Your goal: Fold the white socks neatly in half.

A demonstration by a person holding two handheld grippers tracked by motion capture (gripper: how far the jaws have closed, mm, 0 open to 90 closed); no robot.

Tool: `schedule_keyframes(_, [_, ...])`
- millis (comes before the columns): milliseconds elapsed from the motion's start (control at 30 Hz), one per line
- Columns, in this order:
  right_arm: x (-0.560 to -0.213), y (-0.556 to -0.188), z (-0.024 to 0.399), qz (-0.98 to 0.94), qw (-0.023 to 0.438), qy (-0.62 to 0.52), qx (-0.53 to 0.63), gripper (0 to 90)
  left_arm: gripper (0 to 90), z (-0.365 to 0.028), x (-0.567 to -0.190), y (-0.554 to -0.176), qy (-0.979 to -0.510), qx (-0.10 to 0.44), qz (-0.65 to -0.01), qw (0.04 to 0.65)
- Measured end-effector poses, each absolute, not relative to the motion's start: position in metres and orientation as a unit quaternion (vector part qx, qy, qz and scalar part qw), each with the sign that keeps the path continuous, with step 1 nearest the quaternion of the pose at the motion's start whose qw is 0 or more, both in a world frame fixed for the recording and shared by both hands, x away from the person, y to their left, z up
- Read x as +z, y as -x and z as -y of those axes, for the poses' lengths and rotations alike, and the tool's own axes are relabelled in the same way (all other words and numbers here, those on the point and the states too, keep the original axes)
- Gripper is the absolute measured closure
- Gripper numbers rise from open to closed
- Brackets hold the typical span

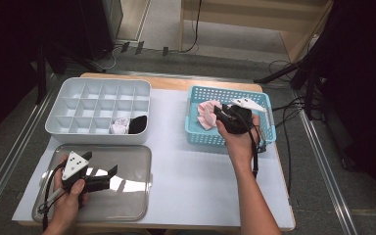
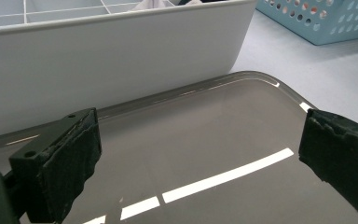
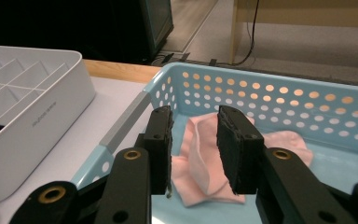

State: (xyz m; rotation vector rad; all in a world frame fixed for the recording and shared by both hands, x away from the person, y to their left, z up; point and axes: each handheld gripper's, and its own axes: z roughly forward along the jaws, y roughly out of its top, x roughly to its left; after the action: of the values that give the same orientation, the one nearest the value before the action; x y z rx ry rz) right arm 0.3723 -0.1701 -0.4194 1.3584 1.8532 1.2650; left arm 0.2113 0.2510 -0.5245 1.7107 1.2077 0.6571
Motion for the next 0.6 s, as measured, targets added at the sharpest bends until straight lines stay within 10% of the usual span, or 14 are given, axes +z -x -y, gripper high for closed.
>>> schedule_keyframes(600, [-0.438, -0.460, 0.157, -0.709, 0.231, -0.501, 0.439, 65.6, 0.0, -0.252, -0.525, -0.212, -0.693, 0.260, -0.493, 0.458])
